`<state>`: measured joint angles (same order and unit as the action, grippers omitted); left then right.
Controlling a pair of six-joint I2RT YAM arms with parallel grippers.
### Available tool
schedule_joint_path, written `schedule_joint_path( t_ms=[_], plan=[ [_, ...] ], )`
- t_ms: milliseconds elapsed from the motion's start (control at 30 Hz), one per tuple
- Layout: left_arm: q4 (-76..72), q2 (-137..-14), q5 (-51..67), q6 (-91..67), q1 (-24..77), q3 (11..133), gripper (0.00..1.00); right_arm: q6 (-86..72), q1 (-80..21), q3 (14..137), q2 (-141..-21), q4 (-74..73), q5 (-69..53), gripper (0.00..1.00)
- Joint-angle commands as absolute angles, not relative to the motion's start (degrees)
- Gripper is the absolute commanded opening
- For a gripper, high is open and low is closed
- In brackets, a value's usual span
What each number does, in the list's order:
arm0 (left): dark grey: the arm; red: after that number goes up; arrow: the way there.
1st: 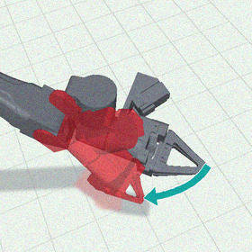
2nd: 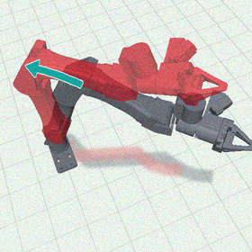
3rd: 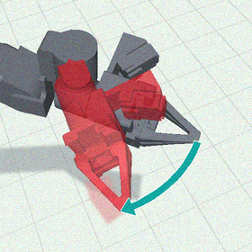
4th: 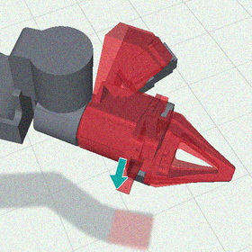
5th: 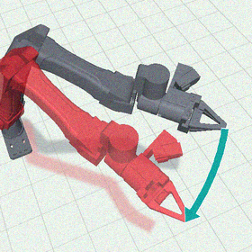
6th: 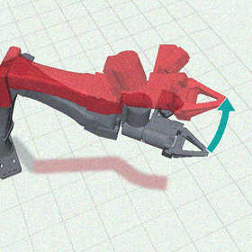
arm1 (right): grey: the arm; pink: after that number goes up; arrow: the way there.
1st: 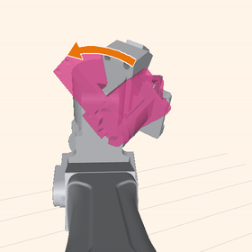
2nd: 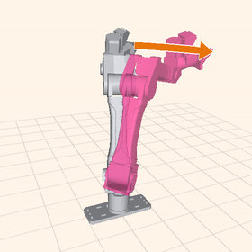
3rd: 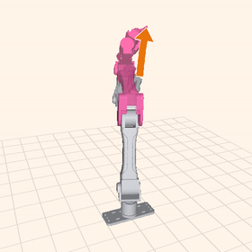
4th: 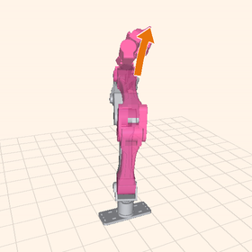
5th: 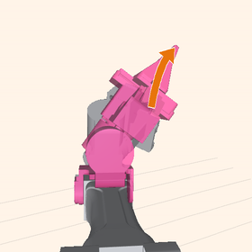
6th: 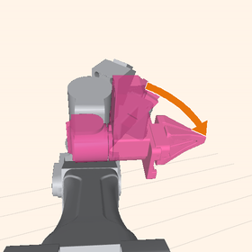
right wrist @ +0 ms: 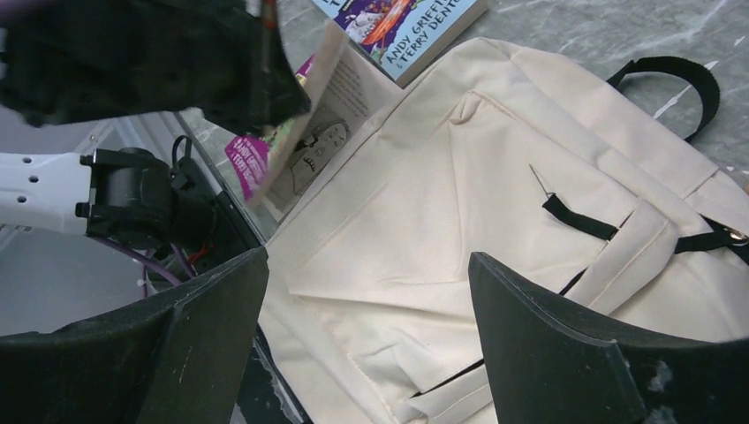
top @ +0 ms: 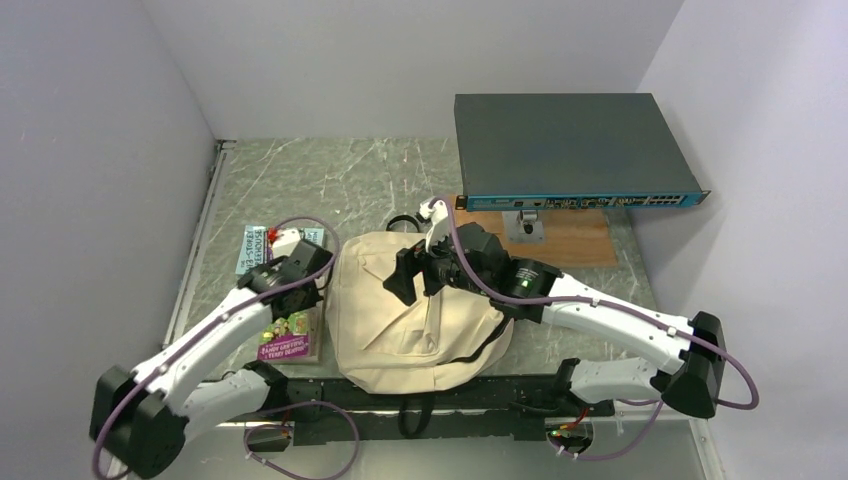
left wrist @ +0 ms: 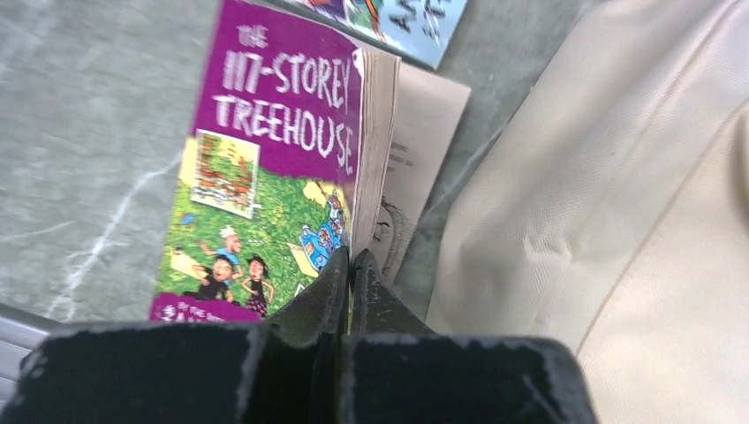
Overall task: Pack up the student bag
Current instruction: Pick up the book from the center of the board.
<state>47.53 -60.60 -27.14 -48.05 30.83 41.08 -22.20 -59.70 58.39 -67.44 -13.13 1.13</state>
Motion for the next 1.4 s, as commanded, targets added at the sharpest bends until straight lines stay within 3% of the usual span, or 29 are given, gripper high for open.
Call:
schedule_joint_path(
  t_ms=[0,267,567,733,1367],
  plan=[
    [53.1,-51.1,-34.5,-46.3,30.7,45.6,0.00,-24.2,-59.5,60.8,-69.3,-8.9,-1.8,0.87],
    [51.9,-44.5,-34.2,-43.3,30.7,48.1,0.00,-31.0,-60.2,63.8,-78.5,2.2,-9.9,0.86],
    [50.5,-44.0,-33.4,-41.7,30.6,47.1,0.00,-35.7,-66.6,65.3,-90.8,10.0,-7.9,0.81],
    [49.4,-43.0,-32.6,-41.2,30.7,45.8,0.00,-37.8,-68.4,63.7,-95.3,17.0,-9.6,0.72],
    [42.9,-41.4,-28.8,-39.7,30.7,40.8,0.00,-45.7,-71.9,62.5,-110.4,37.9,-10.0,0.76]
  ],
)
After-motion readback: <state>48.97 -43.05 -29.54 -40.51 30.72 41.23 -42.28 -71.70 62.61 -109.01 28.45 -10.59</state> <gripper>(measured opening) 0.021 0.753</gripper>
